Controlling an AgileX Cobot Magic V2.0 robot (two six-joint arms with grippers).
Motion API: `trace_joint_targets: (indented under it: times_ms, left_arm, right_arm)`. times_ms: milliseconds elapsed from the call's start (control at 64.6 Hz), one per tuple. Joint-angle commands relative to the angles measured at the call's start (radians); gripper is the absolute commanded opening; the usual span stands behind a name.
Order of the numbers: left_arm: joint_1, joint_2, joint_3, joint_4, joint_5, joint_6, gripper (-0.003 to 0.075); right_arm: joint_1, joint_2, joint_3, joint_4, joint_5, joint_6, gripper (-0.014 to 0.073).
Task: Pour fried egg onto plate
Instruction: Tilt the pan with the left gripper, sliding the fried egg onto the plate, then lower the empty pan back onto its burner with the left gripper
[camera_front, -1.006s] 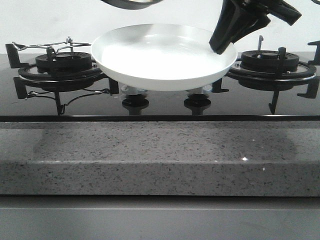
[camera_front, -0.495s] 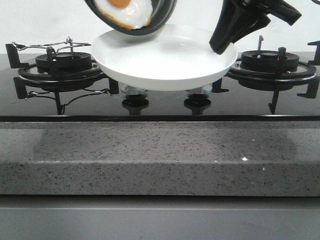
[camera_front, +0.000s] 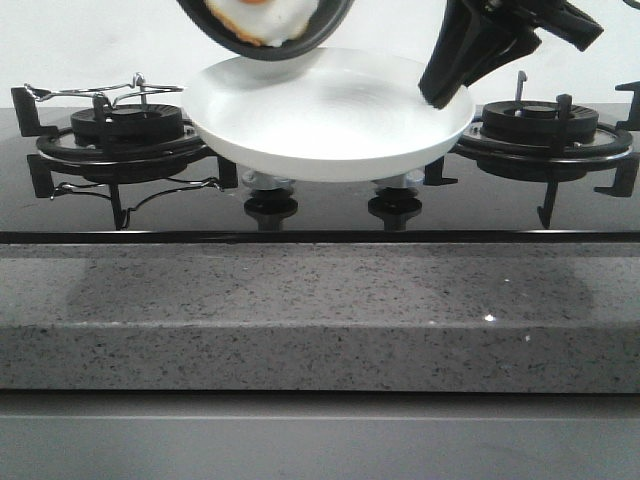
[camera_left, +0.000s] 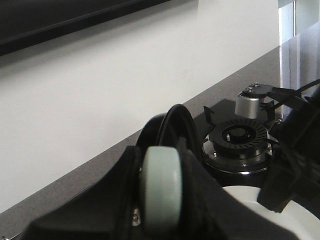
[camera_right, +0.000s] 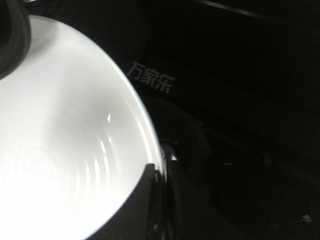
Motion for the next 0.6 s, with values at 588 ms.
trace_joint_targets:
  times_ms: [588]
  left_arm:
    - [0.155, -0.030, -0.033, -0.704, -0.087, -0.002, -0.0019]
  right_arm:
    - [-0.001, -0.051, -0.027, 0.038, -0.039, -0.008, -0.0060]
